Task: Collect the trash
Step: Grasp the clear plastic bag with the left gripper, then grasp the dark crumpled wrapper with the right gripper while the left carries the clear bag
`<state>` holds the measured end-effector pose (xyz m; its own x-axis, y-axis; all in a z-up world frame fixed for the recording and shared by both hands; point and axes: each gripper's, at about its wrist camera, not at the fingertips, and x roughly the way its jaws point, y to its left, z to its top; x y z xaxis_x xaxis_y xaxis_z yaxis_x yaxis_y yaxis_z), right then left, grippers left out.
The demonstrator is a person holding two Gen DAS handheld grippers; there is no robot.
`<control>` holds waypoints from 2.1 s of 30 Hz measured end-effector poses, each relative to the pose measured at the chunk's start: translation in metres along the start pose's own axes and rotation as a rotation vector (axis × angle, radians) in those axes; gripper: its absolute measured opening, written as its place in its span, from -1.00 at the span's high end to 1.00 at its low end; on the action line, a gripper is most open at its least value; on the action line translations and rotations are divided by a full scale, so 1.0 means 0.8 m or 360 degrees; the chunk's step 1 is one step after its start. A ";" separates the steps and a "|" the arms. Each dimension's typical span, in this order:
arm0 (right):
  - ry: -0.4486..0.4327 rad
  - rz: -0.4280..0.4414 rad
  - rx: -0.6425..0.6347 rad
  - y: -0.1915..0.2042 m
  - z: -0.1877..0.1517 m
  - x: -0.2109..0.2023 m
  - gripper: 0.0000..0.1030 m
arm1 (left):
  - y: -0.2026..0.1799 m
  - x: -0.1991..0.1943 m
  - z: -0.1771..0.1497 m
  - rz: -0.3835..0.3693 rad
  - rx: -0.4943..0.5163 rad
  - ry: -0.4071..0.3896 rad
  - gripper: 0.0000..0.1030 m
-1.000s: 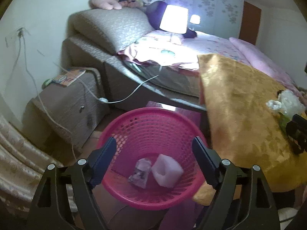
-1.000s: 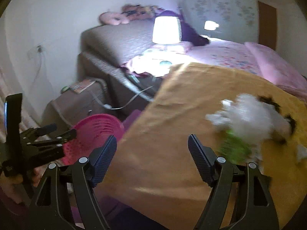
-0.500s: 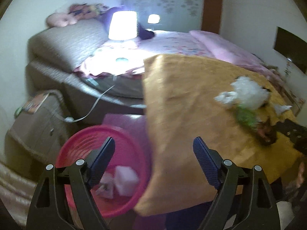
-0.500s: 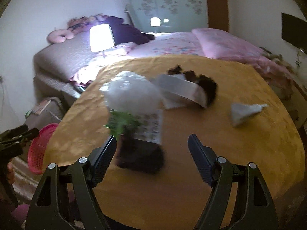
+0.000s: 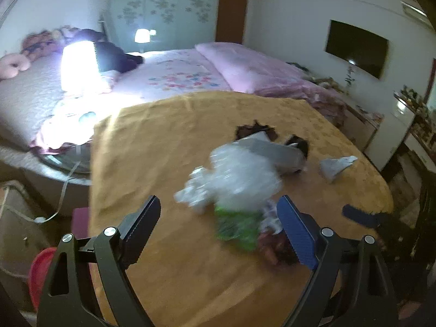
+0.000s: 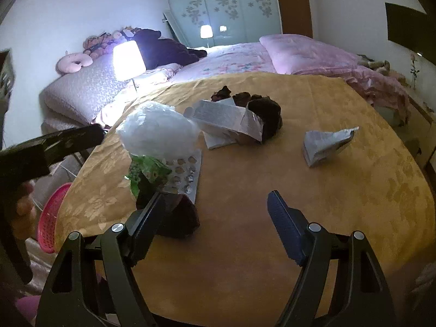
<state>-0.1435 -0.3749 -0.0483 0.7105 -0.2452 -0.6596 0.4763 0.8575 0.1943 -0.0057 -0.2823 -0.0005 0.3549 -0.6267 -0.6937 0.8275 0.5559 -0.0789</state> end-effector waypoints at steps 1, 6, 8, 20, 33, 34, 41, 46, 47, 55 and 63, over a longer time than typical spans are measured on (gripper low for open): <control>0.0004 0.0003 0.0006 -0.002 -0.001 0.002 -0.45 | -0.005 0.009 0.004 -0.0018 0.0012 0.0022 -0.63; 0.0016 0.0026 0.0014 -0.008 -0.006 0.005 -0.45 | -0.016 0.041 0.015 -0.0047 0.0021 0.0079 -0.63; 0.0031 0.0039 0.0021 -0.009 -0.009 0.009 -0.45 | -0.015 0.048 0.019 -0.0077 0.0007 0.0087 -0.62; 0.0048 0.0195 -0.0054 0.015 -0.009 0.012 -0.45 | -0.005 0.064 0.018 -0.0172 -0.0021 0.0134 0.40; 0.0117 0.0180 -0.0162 0.046 -0.010 0.036 -0.44 | 0.022 -0.003 0.018 -0.0028 -0.0051 -0.0057 0.44; 0.0111 0.0174 -0.0170 0.047 -0.011 0.035 -0.42 | 0.025 -0.009 0.015 -0.0003 -0.0048 -0.0066 0.44; 0.0105 0.0197 -0.0245 0.058 -0.010 0.032 0.13 | 0.050 -0.029 0.000 0.0054 -0.0104 -0.0075 0.43; 0.0123 0.0234 -0.0260 0.063 -0.006 0.034 0.37 | 0.065 -0.039 -0.014 0.0086 -0.0134 -0.0081 0.44; 0.0123 0.0237 -0.0254 0.063 -0.006 0.034 0.39 | 0.067 -0.042 -0.018 0.0095 -0.0141 -0.0083 0.44; 0.0077 0.0293 -0.0253 0.072 -0.002 0.015 0.41 | 0.086 -0.067 -0.042 0.0160 -0.0183 -0.0100 0.43; 0.0051 0.0369 -0.0319 0.096 0.003 0.005 0.43 | 0.110 -0.095 -0.070 0.0240 -0.0245 -0.0115 0.44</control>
<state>-0.1028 -0.3107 -0.0340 0.7700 -0.0212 -0.6376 0.1898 0.9618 0.1972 0.0152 -0.1551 0.0050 0.5043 -0.5649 -0.6531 0.6887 0.7194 -0.0905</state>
